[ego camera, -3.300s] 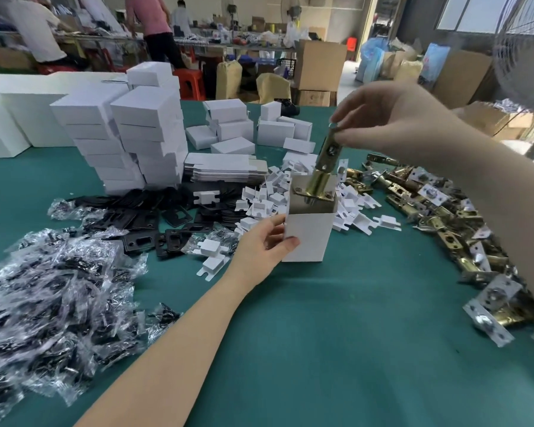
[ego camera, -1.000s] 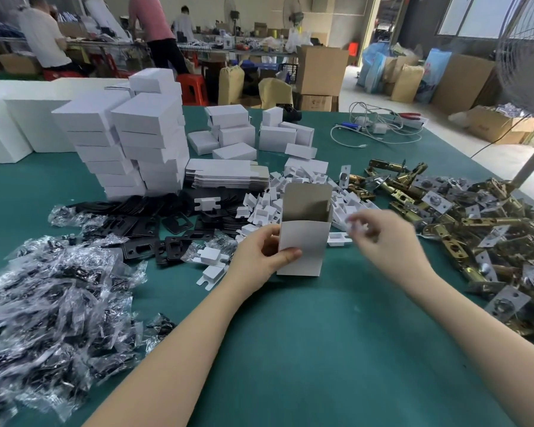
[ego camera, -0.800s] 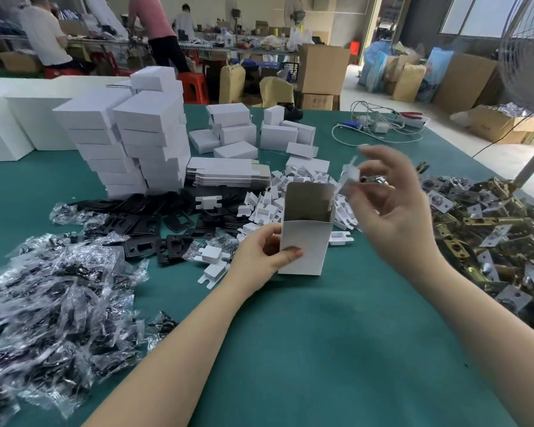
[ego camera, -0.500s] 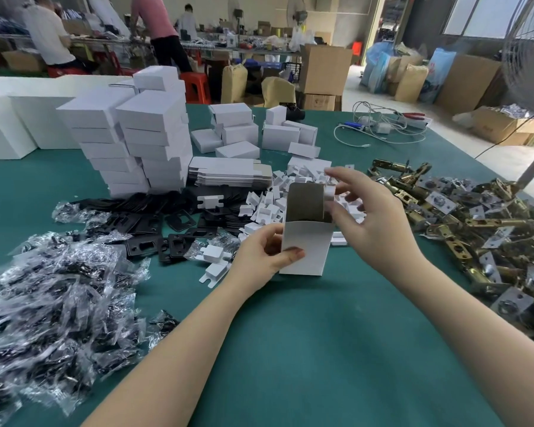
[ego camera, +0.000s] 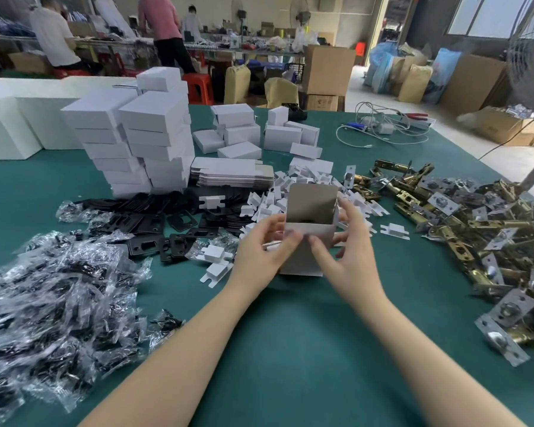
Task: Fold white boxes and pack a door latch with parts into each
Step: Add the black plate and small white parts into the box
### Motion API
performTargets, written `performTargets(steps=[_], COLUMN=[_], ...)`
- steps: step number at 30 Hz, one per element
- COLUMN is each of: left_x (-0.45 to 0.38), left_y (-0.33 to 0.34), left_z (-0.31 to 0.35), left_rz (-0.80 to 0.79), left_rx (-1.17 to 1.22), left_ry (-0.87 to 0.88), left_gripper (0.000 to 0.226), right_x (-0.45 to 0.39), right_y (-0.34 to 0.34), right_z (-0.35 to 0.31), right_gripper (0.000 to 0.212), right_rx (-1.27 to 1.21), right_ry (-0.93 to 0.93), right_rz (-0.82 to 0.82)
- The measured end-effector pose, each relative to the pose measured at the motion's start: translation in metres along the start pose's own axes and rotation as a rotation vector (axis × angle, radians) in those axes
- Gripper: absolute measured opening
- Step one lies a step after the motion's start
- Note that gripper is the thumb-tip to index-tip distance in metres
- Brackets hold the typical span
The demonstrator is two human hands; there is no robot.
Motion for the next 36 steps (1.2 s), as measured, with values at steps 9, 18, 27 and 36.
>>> performTargets(steps=[9,18,27,36], left_x=[-0.067,-0.071,-0.076,-0.085], left_y=[-0.134,-0.200,-0.185,-0.197], left_z=[0.085,-0.023,0.003,0.037], left_rz=[0.264,-0.220,-0.189,0.170], left_rx=[-0.670,-1.819,-1.956,-1.126], left_ry=[0.066,-0.638,-0.437,-0.296], left_gripper=[0.015,0.050,0.019,0.028], right_x=[0.015,0.014,0.015,0.015], right_y=[0.023,0.024,0.026,0.027], right_z=[0.037,0.041,0.046,0.051], right_gripper=[0.045,0.043,0.039,0.038], right_rx=[-0.003,-0.050,-0.086,-0.081], right_ry=[0.168,0.198,0.222,0.250], right_rz=[-0.182,-0.191,-0.204,-0.214])
Point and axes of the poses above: each hand's wrist, its own x-axis away from the middle knuckle, its own y-axis out of the palm, z = x × y, the point moved 10 cm from there along -x, towards the middle knuckle, and after that the axes turned 4 degrees about -y, right-handed, at the moved point
